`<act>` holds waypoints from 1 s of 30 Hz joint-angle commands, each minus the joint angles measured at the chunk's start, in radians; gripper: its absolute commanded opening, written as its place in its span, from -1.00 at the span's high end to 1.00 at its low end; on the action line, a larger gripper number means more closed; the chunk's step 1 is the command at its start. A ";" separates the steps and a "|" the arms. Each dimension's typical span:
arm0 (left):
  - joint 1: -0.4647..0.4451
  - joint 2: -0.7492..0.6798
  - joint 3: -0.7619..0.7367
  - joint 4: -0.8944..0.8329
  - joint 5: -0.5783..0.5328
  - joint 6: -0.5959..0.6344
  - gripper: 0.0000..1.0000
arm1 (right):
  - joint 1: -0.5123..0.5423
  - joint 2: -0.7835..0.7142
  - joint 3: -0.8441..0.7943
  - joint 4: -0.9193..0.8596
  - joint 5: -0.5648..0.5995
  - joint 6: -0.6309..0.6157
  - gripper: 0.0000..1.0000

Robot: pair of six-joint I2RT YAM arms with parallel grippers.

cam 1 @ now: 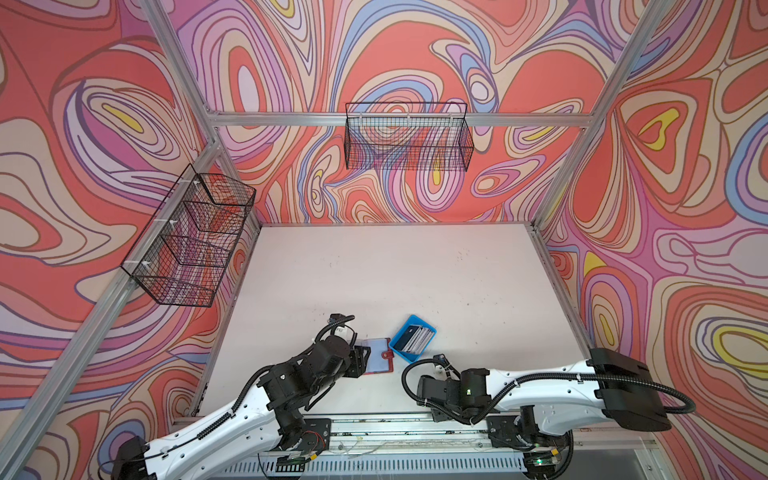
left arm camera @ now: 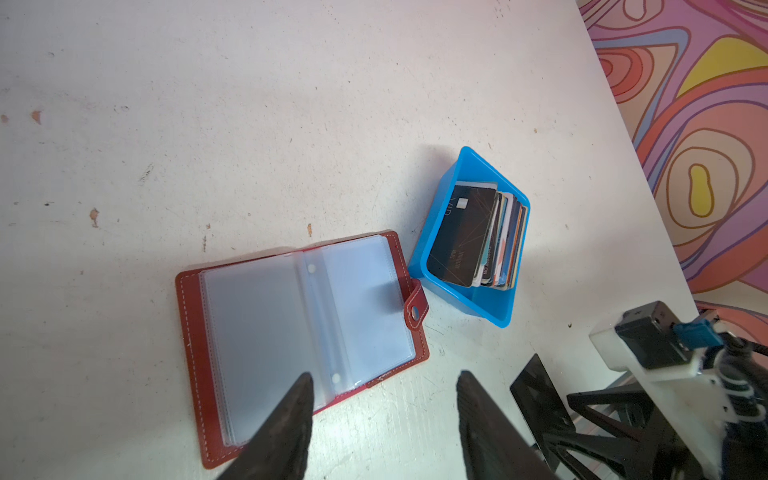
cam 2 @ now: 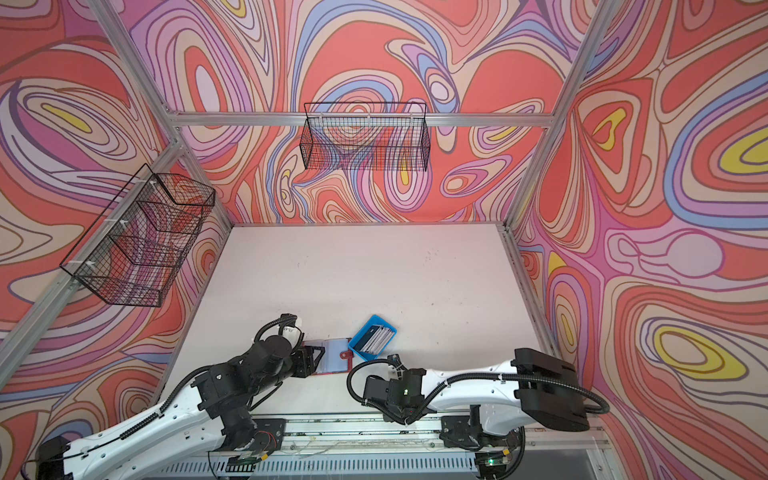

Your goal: Put the credit cards into the card holder

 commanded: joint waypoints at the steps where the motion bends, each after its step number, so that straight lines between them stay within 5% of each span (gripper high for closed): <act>1: -0.001 0.007 0.019 0.019 0.009 0.006 -0.14 | 0.004 -0.007 -0.009 -0.036 0.007 0.004 -0.47; 13: -0.002 0.015 0.022 0.021 0.000 0.008 -0.14 | 0.032 0.179 -0.041 0.042 -0.088 -0.035 -0.58; 30: -0.002 -0.002 0.026 0.011 0.003 0.011 -0.14 | 0.032 0.323 -0.072 0.183 -0.167 -0.027 0.09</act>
